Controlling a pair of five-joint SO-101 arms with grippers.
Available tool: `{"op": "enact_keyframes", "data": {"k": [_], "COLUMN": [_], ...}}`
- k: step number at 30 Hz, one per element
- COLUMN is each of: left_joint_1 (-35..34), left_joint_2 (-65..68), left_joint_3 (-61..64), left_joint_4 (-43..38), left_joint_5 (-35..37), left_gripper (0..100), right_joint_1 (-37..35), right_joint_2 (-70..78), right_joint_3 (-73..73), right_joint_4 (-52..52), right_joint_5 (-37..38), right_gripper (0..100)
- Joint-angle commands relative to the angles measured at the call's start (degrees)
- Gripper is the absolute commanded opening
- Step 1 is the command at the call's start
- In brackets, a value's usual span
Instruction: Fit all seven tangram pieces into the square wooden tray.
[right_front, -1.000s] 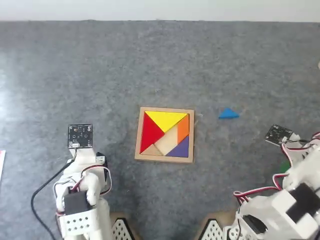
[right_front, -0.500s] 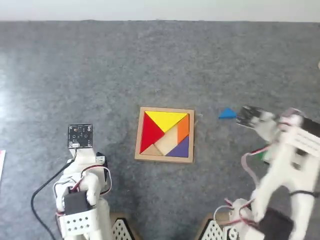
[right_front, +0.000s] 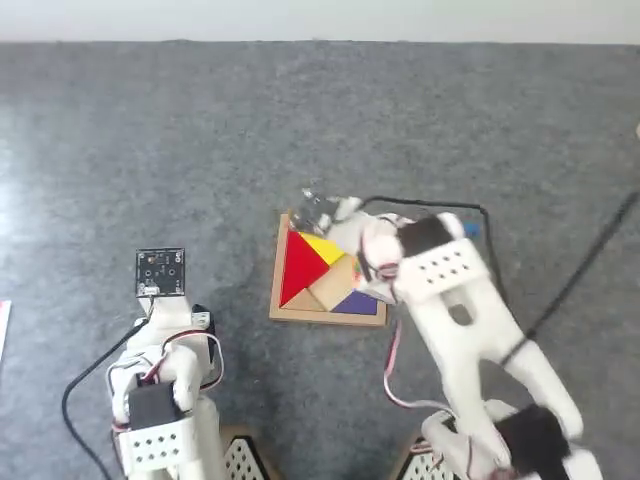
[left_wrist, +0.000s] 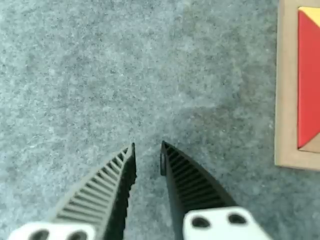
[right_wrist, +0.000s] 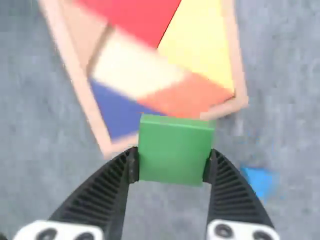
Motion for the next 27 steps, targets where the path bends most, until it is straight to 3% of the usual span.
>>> {"op": "enact_keyframes", "data": {"k": [1,6,17,27], "left_joint_1": [0.09,0.09,0.09,0.09], "left_joint_2": [-1.05,-1.05,-1.05,-1.05], "left_joint_3": [-0.66,-0.66,-0.66,-0.66], "left_joint_4": [0.18,0.18,0.18,0.18], "left_joint_5": [-0.09,-0.09,-0.09,-0.09], "left_gripper": [8,8,8,8], "right_joint_1": [-2.07,-5.85,-7.34,-7.96], "right_joint_2": [5.93,11.56,17.54,19.65], "right_joint_3": [-7.74,-10.64,-10.99,-10.99], "right_joint_4": [-1.45,-1.36,-5.49,-6.2], "right_joint_5": [-14.77,-27.69,-44.13,-43.08], "right_gripper": [14.5,14.5,14.7,14.7]}}
